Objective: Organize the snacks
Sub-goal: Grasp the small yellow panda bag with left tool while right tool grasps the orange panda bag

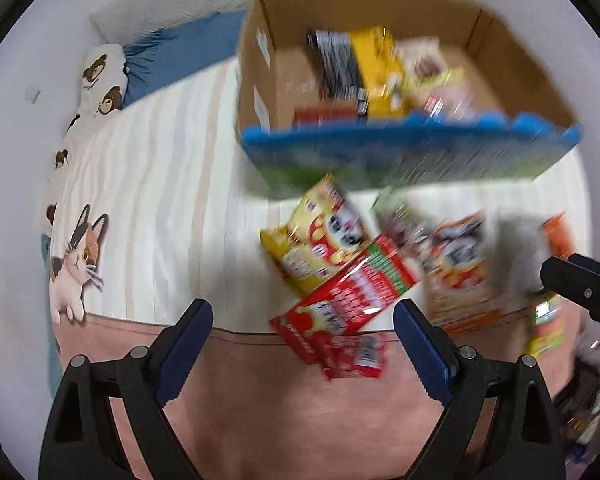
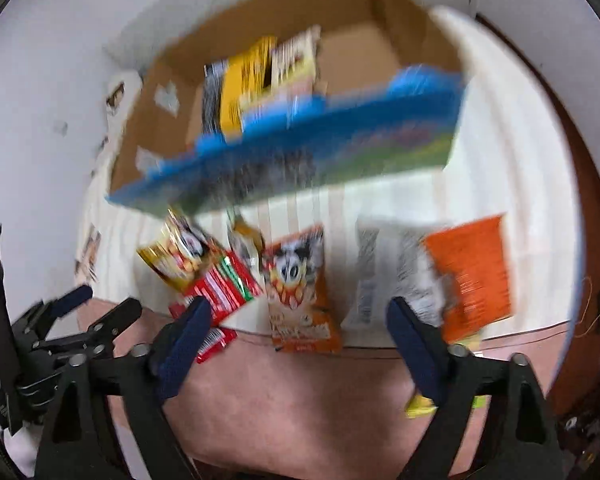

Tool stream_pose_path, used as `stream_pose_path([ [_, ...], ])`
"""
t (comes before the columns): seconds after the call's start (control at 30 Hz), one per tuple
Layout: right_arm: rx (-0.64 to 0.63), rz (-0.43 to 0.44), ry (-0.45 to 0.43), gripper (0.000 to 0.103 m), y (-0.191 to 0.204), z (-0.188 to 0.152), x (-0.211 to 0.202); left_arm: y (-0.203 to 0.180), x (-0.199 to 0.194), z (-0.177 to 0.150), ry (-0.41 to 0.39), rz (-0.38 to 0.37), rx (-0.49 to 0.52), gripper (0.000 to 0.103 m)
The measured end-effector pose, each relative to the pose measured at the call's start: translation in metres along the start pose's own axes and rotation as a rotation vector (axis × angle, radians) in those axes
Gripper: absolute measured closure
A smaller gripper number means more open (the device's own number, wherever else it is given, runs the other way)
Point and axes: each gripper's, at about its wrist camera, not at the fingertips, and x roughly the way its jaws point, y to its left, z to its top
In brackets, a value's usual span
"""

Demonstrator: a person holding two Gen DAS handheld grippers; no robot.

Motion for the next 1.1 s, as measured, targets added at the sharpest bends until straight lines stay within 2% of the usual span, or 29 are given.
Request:
stream_pose_path([
  [0.03,0.001,-0.002,0.021,0.027,0.002,-0.001,0.013,-0.002,0.008,0.0,0.012,0.023,0.036,0.01],
  [0.07,0.0,-0.008,0.043,0.028,0.004,-0.004,0.029,-0.006,0.02,0.003,0.03,0.052,0.088,0.01],
  [0.23,0.021,-0.035,0.1,0.028,0.006,-0.009,0.078,-0.027,0.058,0.019,0.045,0.19,0.326,0.01],
  [0.33,0.031,-0.048,0.134,0.028,0.007,-0.012,0.1,-0.045,0.079,0.022,0.041,0.215,0.479,0.01],
  [0.4,0.022,-0.07,0.139,0.028,0.008,-0.014,0.109,-0.052,0.088,0.02,0.044,0.209,0.535,0.011],
  [0.43,0.014,-0.081,0.138,0.029,0.01,-0.015,0.111,-0.053,0.092,0.019,0.048,0.211,0.542,0.02],
  [0.47,0.003,-0.095,0.136,0.037,0.012,-0.015,0.113,-0.051,0.096,0.018,0.067,0.195,0.526,0.031],
  [0.57,-0.006,-0.122,0.129,0.055,0.014,-0.019,0.113,-0.033,0.096,0.019,0.088,0.126,0.388,0.032],
  [0.67,0.022,-0.093,0.143,0.06,0.007,-0.022,0.109,0.009,0.095,0.014,0.161,0.014,0.109,0.032],
  [0.8,0.031,-0.068,0.19,0.061,0.002,-0.036,0.11,0.067,0.097,-0.022,0.244,-0.12,-0.221,0.032],
  [0.9,0.016,-0.055,0.244,0.061,0.002,-0.053,0.111,0.089,0.097,-0.055,0.27,-0.154,-0.319,0.032],
  [1.0,-0.003,-0.061,0.277,0.06,0.006,-0.064,0.112,0.096,0.099,-0.075,0.291,-0.18,-0.334,0.031],
  [1.07,-0.02,-0.101,0.254,0.044,0.011,-0.066,0.113,0.096,0.099,-0.078,0.291,-0.179,-0.316,0.031],
  [1.1,-0.031,-0.114,0.244,0.04,0.017,-0.065,0.116,0.095,0.1,-0.079,0.29,-0.169,-0.298,0.031],
])
